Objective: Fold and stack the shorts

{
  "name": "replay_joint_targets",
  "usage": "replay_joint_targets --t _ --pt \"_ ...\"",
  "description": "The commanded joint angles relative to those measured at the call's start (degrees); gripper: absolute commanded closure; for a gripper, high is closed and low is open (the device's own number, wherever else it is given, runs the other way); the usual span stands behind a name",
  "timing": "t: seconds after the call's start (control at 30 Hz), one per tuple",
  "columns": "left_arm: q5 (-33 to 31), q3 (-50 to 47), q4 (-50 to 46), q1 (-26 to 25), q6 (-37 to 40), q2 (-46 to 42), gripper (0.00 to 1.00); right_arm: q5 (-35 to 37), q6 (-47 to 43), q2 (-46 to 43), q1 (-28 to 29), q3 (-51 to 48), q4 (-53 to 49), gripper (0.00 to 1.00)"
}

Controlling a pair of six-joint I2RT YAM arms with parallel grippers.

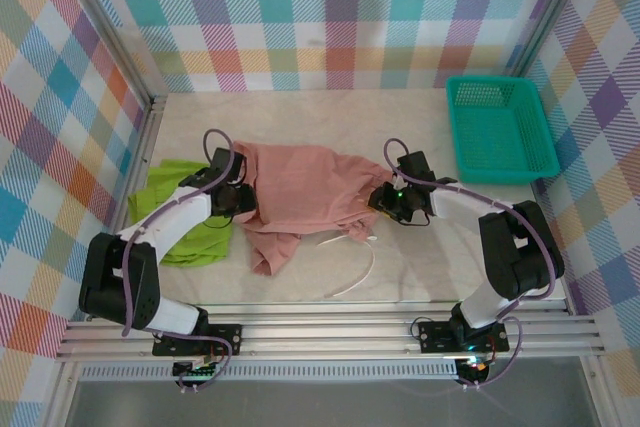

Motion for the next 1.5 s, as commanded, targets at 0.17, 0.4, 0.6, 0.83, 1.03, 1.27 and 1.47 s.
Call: replay_joint_targets --t 0.17,0.4,0.6,0.83,1.03,1.27,1.47 --pt "0.0 0.0 0.6 -0.6 0.2 0.8 1.00 0.6 0.8 -2.5 0.4 -0.4 0.0 0.86" --pt "-3.8 5.6 -3.4 -0.3 0.9 -5.5 1.00 4.3 -1.2 -7.8 0.3 1.7 -4.4 1.00" --pt "-5.0 16.3 -9.0 2.3 2.0 -11.4 1.00 7.4 -6.1 -13.3 -0.2 9.2 -12.7 1.00" --pt "-5.8 30.7 -15.5 5.6 3.5 -16.5 1.00 9.5 -11.0 -18.7 -1.3 18.2 -20.1 1.00" --pt "-8.7 42.2 -19.8 7.8 4.7 -18.6 1.00 11.6 -14.9 -25.1 -2.6 24.3 -24.5 1.00" --pt "-10.2 58.2 -24.6 8.4 5.8 -17.5 1.00 7.9 -17.8 -32.3 -2.6 30.9 -26.4 1.00" --pt "-9.6 72.4 -28.0 8.4 5.3 -14.5 1.00 1.5 -14.5 -37.0 -2.6 34.5 -26.9 1.00"
